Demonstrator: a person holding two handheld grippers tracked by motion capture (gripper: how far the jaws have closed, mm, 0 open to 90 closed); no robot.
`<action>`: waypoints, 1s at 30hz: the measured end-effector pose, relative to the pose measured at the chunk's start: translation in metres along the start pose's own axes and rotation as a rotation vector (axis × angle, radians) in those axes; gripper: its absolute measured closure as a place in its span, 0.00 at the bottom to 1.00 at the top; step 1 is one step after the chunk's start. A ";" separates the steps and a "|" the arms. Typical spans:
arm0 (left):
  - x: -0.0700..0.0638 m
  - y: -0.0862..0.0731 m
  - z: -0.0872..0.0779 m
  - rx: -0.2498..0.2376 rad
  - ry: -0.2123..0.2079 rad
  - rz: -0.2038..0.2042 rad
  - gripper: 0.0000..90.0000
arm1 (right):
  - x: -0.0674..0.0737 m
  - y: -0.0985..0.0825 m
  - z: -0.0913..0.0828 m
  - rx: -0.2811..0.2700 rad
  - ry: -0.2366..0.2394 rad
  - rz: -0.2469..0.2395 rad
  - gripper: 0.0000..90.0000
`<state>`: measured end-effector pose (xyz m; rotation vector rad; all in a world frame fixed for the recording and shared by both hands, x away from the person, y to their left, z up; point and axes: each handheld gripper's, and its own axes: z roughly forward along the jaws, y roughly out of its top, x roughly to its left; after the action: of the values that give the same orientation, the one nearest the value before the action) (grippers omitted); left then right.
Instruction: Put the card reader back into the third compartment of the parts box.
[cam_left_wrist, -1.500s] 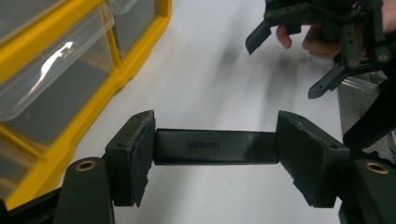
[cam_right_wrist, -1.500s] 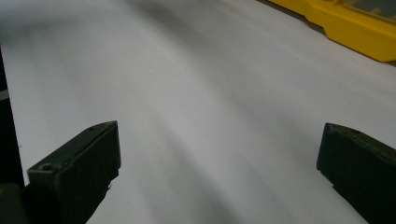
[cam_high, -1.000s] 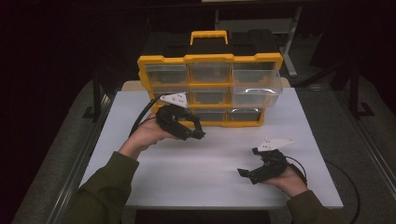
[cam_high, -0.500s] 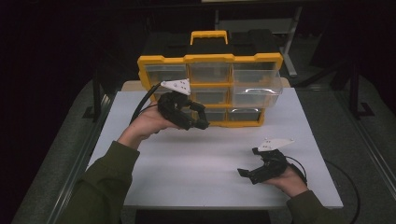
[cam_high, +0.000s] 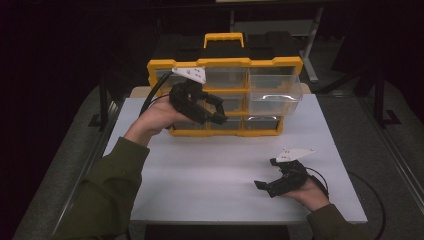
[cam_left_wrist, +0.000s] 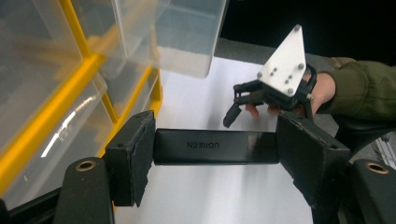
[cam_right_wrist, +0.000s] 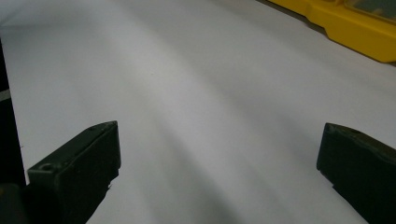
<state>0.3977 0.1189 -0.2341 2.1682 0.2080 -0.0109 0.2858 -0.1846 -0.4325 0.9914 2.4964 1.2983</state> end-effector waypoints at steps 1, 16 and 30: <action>0.001 0.003 -0.001 -0.003 -0.001 0.000 0.34 | 0.000 0.000 0.000 -0.001 0.000 0.000 0.00; 0.004 0.051 -0.006 0.001 -0.001 0.039 0.34 | 0.000 0.000 0.000 -0.001 0.002 0.003 0.00; 0.008 0.089 0.006 -0.012 -0.014 0.064 0.34 | 0.000 0.000 -0.001 -0.004 0.004 0.004 0.00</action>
<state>0.4201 0.0658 -0.1656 2.1615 0.1299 0.0118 0.2851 -0.1852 -0.4321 0.9952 2.4952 1.3065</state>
